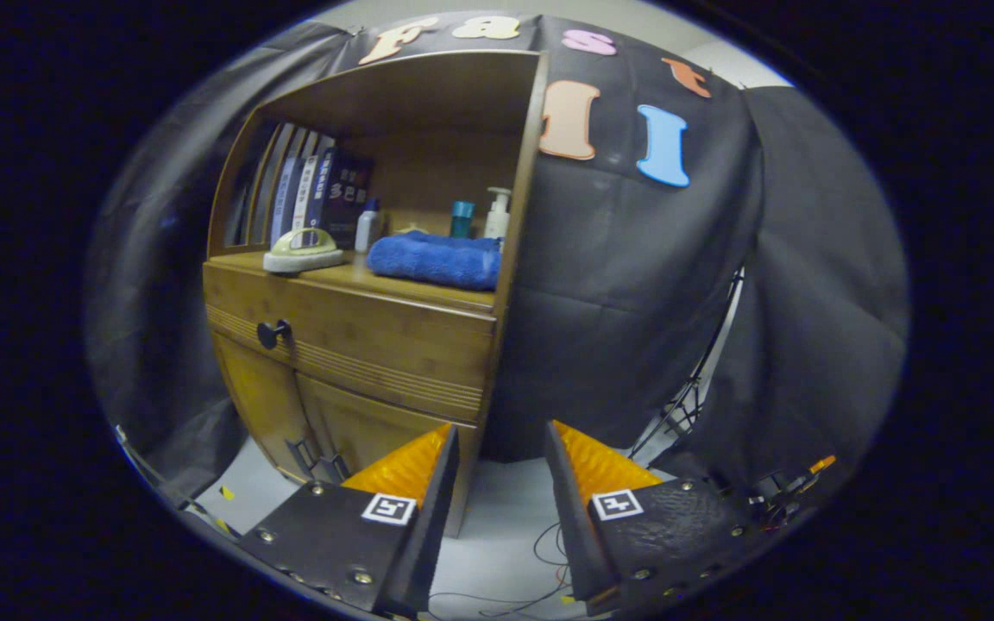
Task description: Pull open the drawer, take out the items inside it, and place them on the countertop above the cabinet.
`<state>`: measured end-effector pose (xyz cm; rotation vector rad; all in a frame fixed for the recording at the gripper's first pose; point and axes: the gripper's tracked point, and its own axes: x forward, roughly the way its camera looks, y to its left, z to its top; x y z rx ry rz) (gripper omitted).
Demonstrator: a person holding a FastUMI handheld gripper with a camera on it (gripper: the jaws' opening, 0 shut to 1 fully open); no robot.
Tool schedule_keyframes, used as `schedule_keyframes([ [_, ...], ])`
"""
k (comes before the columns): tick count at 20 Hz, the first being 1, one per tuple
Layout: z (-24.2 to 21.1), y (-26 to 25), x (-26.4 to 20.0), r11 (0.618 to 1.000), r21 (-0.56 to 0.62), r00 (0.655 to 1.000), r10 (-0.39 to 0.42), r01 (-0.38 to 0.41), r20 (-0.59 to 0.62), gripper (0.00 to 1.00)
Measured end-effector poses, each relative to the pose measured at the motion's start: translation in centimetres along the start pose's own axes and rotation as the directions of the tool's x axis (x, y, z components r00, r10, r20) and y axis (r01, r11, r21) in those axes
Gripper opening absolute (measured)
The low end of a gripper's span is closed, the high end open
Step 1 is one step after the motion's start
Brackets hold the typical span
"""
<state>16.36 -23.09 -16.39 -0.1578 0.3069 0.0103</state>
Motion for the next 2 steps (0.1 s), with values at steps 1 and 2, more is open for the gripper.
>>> schedule_keyframes([
  [1,0.09,-0.63,-0.02,1.000,0.007,1.000,-0.010,0.010,0.018,0.60],
  [2,0.04,-1.33,-0.03,1.000,0.019,0.999,-0.021,0.020,0.029,0.60],
])
